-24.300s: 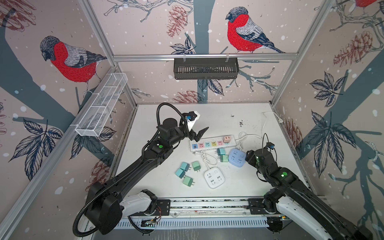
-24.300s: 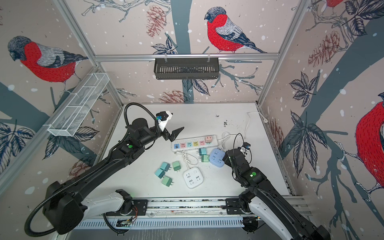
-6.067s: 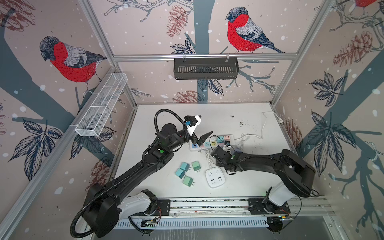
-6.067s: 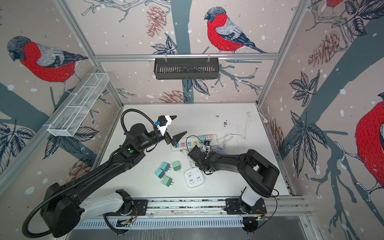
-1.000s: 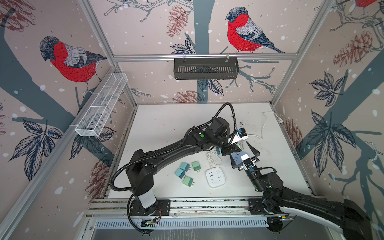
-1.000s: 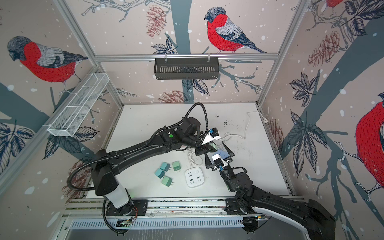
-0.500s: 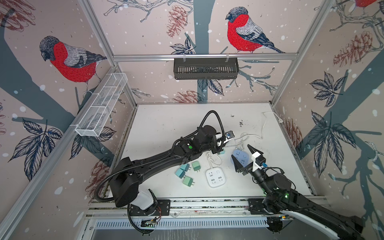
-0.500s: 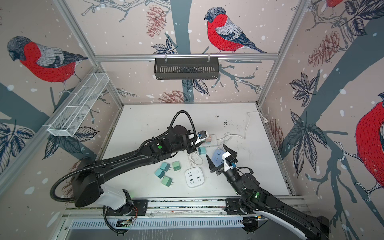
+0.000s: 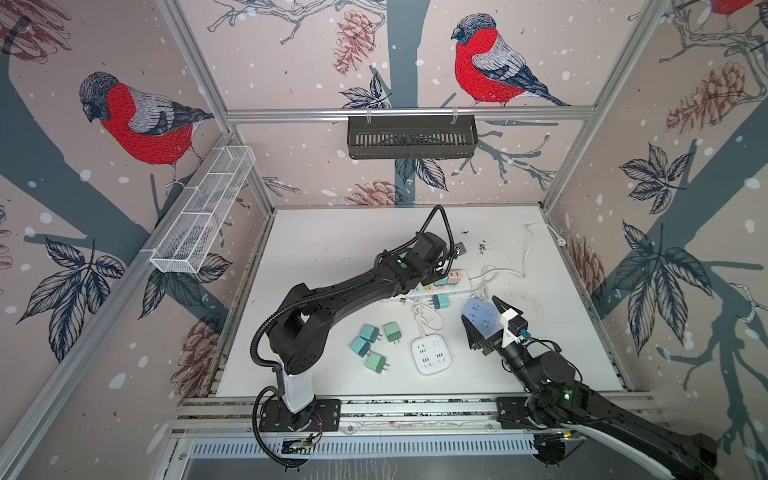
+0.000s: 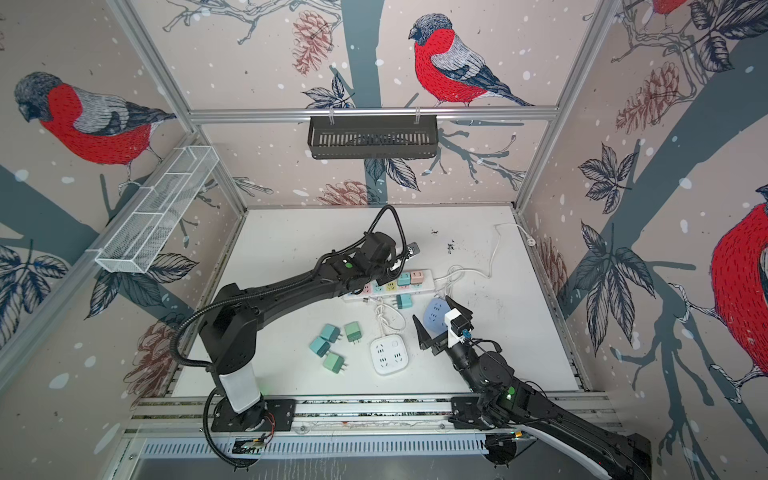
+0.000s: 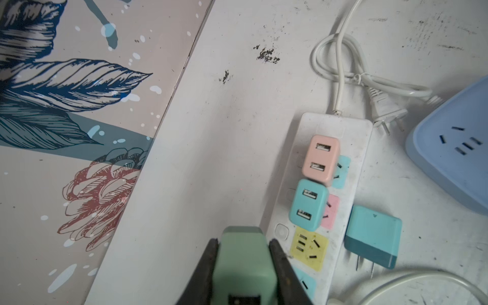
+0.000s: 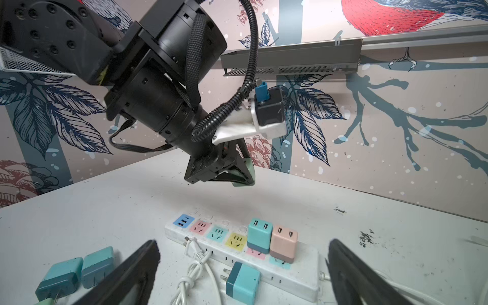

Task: Insert the plug
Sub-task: 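Carry the light-green adapter with the left gripper over the socket beside the teal adapter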

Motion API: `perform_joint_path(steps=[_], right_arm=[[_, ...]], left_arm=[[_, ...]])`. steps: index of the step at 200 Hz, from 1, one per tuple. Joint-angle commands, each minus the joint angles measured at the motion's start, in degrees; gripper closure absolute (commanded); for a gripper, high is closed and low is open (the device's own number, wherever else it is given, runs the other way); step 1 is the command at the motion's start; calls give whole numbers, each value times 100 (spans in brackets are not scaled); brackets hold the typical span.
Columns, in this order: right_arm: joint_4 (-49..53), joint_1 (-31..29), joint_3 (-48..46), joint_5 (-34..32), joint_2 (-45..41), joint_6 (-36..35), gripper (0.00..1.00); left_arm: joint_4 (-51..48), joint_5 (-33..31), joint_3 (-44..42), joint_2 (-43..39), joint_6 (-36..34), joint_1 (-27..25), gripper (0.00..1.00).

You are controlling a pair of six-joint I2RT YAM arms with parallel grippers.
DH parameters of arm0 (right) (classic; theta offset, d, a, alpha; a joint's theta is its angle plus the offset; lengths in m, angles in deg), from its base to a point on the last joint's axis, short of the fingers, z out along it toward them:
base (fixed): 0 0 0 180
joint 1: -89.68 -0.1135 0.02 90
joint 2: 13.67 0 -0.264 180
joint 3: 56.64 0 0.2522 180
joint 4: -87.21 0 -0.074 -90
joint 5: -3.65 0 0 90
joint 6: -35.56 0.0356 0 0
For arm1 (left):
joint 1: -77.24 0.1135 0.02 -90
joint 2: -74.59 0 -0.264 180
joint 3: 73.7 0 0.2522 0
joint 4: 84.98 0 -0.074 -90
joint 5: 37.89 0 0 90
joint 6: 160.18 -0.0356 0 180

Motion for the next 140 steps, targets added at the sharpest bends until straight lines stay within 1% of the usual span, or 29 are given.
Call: perform_joint_path(steps=[1, 23, 51, 88, 103, 116, 140], right_arm=[[-346, 2, -438, -259, 7, 247, 1], [-215, 21, -319, -584, -11, 722, 0], [47, 88, -174, -774, 5, 1114, 0], [214, 186, -124, -834, -11, 1259, 1], [209, 238, -134, -857, -7, 1291, 1], [182, 290, -153, -835, -8, 1319, 0], [202, 375, -162, -760, -5, 1349, 0]], left_arm=[[-389, 1093, 81, -110, 212, 282, 100], [-566, 1381, -31, -241, 235, 495, 100], [-813, 1338, -34, -279, 215, 596, 100], [-1012, 1446, -76, -281, -14, 613, 100], [-1045, 1603, -77, -236, -162, 611, 100], [-1150, 1749, -9, -161, -267, 614, 100], [-1456, 1829, 231, 13, -296, 613, 100]])
